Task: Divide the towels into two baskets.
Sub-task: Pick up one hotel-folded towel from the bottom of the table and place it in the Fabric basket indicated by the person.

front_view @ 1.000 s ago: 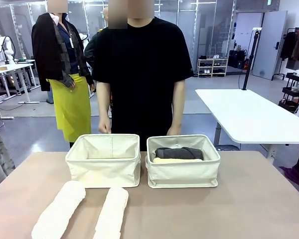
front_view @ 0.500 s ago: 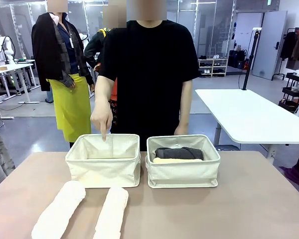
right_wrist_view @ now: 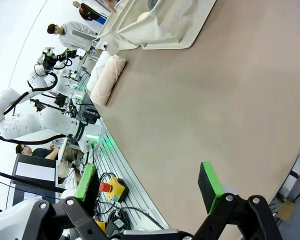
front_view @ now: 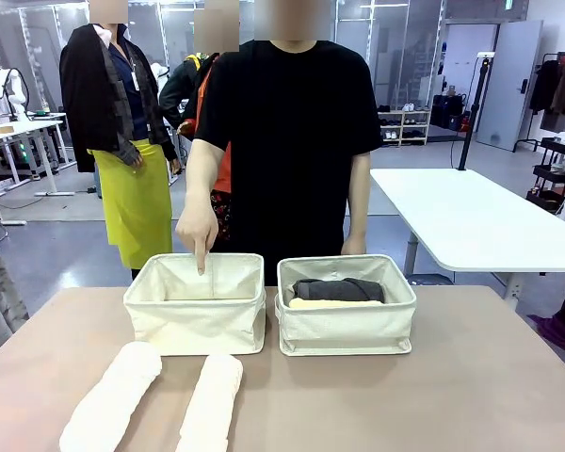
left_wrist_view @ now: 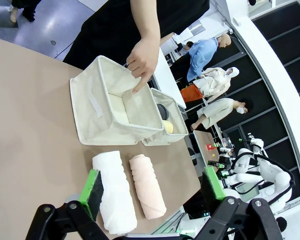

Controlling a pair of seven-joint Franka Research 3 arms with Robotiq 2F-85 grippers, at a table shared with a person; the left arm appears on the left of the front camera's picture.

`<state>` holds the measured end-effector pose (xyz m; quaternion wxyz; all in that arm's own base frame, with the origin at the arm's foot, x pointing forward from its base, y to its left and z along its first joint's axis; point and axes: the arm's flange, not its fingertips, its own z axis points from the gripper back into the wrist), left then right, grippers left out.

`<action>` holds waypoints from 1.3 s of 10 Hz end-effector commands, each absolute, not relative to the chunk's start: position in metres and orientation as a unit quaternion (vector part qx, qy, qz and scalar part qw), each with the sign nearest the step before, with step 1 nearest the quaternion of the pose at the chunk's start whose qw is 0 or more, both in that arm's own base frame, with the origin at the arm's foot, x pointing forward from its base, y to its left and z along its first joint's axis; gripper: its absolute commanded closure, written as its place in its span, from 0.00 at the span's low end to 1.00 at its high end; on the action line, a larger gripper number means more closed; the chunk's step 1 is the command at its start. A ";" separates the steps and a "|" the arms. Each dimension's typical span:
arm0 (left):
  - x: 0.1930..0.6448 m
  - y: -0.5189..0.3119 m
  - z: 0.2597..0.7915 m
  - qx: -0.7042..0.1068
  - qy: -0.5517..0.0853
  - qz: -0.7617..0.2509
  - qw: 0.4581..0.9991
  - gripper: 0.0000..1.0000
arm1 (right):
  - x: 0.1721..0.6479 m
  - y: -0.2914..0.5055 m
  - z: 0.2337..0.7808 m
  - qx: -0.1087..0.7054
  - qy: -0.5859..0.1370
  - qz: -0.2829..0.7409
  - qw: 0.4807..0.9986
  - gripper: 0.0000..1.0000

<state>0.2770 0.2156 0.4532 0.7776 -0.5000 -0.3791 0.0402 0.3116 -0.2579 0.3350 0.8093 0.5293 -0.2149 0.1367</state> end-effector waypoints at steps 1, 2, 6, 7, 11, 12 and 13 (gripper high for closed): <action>0.275 0.217 0.454 -0.502 -0.382 0.040 0.775 0.00 | 0.308 -0.257 0.338 0.525 -0.210 0.137 0.813 0.00; 0.275 0.217 0.454 -0.502 -0.382 0.040 0.775 0.00 | 0.308 -0.257 0.338 0.525 -0.210 0.137 0.813 0.00; 0.286 0.201 0.455 -0.494 -0.376 0.035 0.783 0.00 | 0.308 -0.257 0.338 0.525 -0.210 0.137 0.813 0.00; 0.293 0.186 0.457 -0.488 -0.365 0.023 0.793 0.00 | 0.308 -0.257 0.338 0.525 -0.210 0.137 0.813 0.00; 0.307 0.105 0.458 -0.416 -0.291 -0.037 0.861 0.00 | 0.308 -0.257 0.338 0.525 -0.210 0.137 0.813 0.00; 0.310 0.086 0.459 -0.379 -0.277 -0.035 0.882 0.00 | 0.308 -0.257 0.338 0.525 -0.210 0.137 0.813 0.00; 0.311 0.065 0.457 -0.356 -0.262 -0.067 0.895 0.00 | 0.308 -0.257 0.338 0.525 -0.210 0.137 0.813 0.00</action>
